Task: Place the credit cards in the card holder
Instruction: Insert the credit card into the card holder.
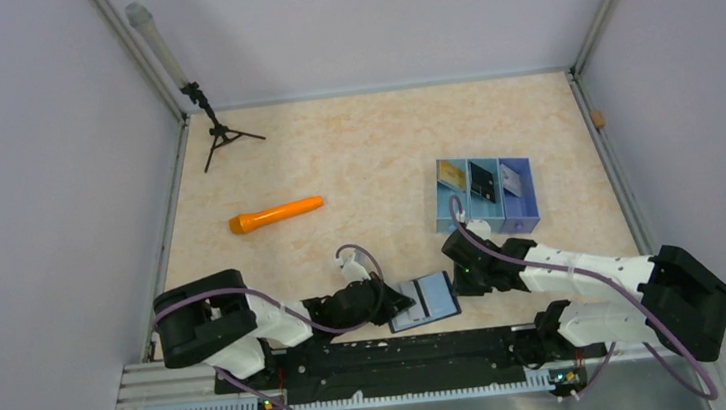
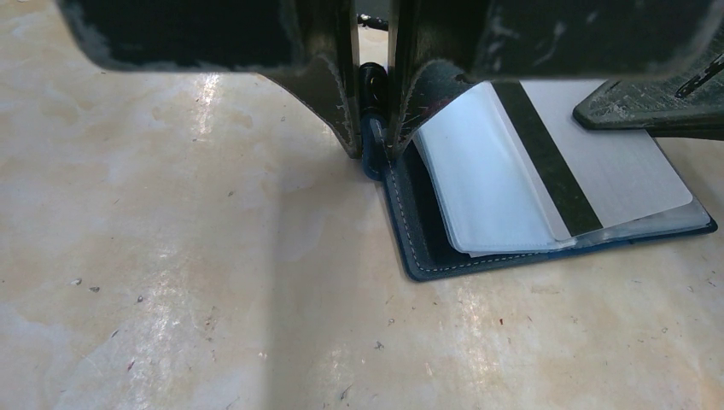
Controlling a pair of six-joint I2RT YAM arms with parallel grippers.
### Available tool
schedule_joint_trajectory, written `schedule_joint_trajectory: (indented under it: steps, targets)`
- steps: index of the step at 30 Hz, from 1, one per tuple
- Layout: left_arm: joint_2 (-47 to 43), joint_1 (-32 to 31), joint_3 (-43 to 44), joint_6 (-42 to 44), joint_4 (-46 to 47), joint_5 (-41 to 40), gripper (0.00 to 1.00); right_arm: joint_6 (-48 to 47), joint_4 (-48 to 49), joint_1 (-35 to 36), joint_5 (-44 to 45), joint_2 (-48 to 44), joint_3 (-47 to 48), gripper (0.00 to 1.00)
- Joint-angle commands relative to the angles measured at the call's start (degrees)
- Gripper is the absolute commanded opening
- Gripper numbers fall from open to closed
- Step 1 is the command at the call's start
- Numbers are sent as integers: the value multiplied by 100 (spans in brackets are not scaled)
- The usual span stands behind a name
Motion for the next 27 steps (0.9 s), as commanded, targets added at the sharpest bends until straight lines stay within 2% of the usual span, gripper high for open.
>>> schedule_joint_trajectory:
  steps: [1,17,20,27]
  targets:
    - [34,23,183,275,-422,-65,0,-32,-342,118,125,105,95,0]
    - [518,38,280,92,-205,258,1,-35,-361,163,150,115,151,0]
    - [413,39,347,115,-461,211,9,-27,-365,165,166,98,130,0]
    - [113,32,845,339,-1691,90,29,-2,-519,165,311,95,146,0]
